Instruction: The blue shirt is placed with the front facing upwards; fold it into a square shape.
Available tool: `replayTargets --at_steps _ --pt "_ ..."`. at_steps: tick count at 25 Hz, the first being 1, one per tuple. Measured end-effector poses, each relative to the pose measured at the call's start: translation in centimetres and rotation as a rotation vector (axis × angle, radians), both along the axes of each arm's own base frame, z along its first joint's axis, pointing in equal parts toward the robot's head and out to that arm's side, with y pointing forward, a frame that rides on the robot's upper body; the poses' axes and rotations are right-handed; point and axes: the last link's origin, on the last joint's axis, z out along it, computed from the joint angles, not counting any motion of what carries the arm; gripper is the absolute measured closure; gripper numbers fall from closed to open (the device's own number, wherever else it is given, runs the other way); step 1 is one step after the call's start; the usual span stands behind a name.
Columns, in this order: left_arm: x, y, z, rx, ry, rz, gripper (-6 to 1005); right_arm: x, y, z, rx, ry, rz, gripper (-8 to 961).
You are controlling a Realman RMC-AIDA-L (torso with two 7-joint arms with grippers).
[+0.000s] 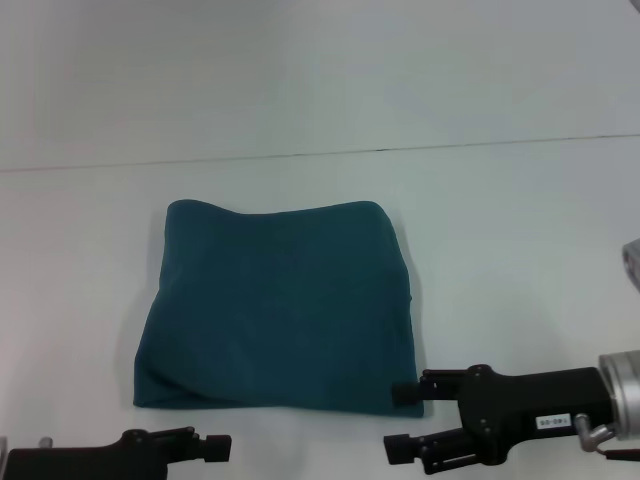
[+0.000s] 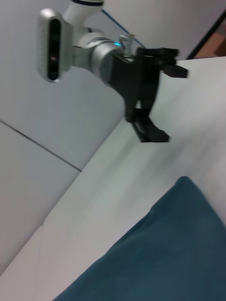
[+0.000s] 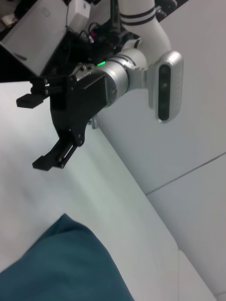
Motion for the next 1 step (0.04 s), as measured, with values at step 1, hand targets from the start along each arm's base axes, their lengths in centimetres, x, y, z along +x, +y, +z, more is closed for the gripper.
replayTargets --at_steps 1 --pt "0.03 0.02 -0.03 -0.002 -0.008 0.011 82 0.02 0.01 -0.27 -0.002 0.001 -0.008 29"
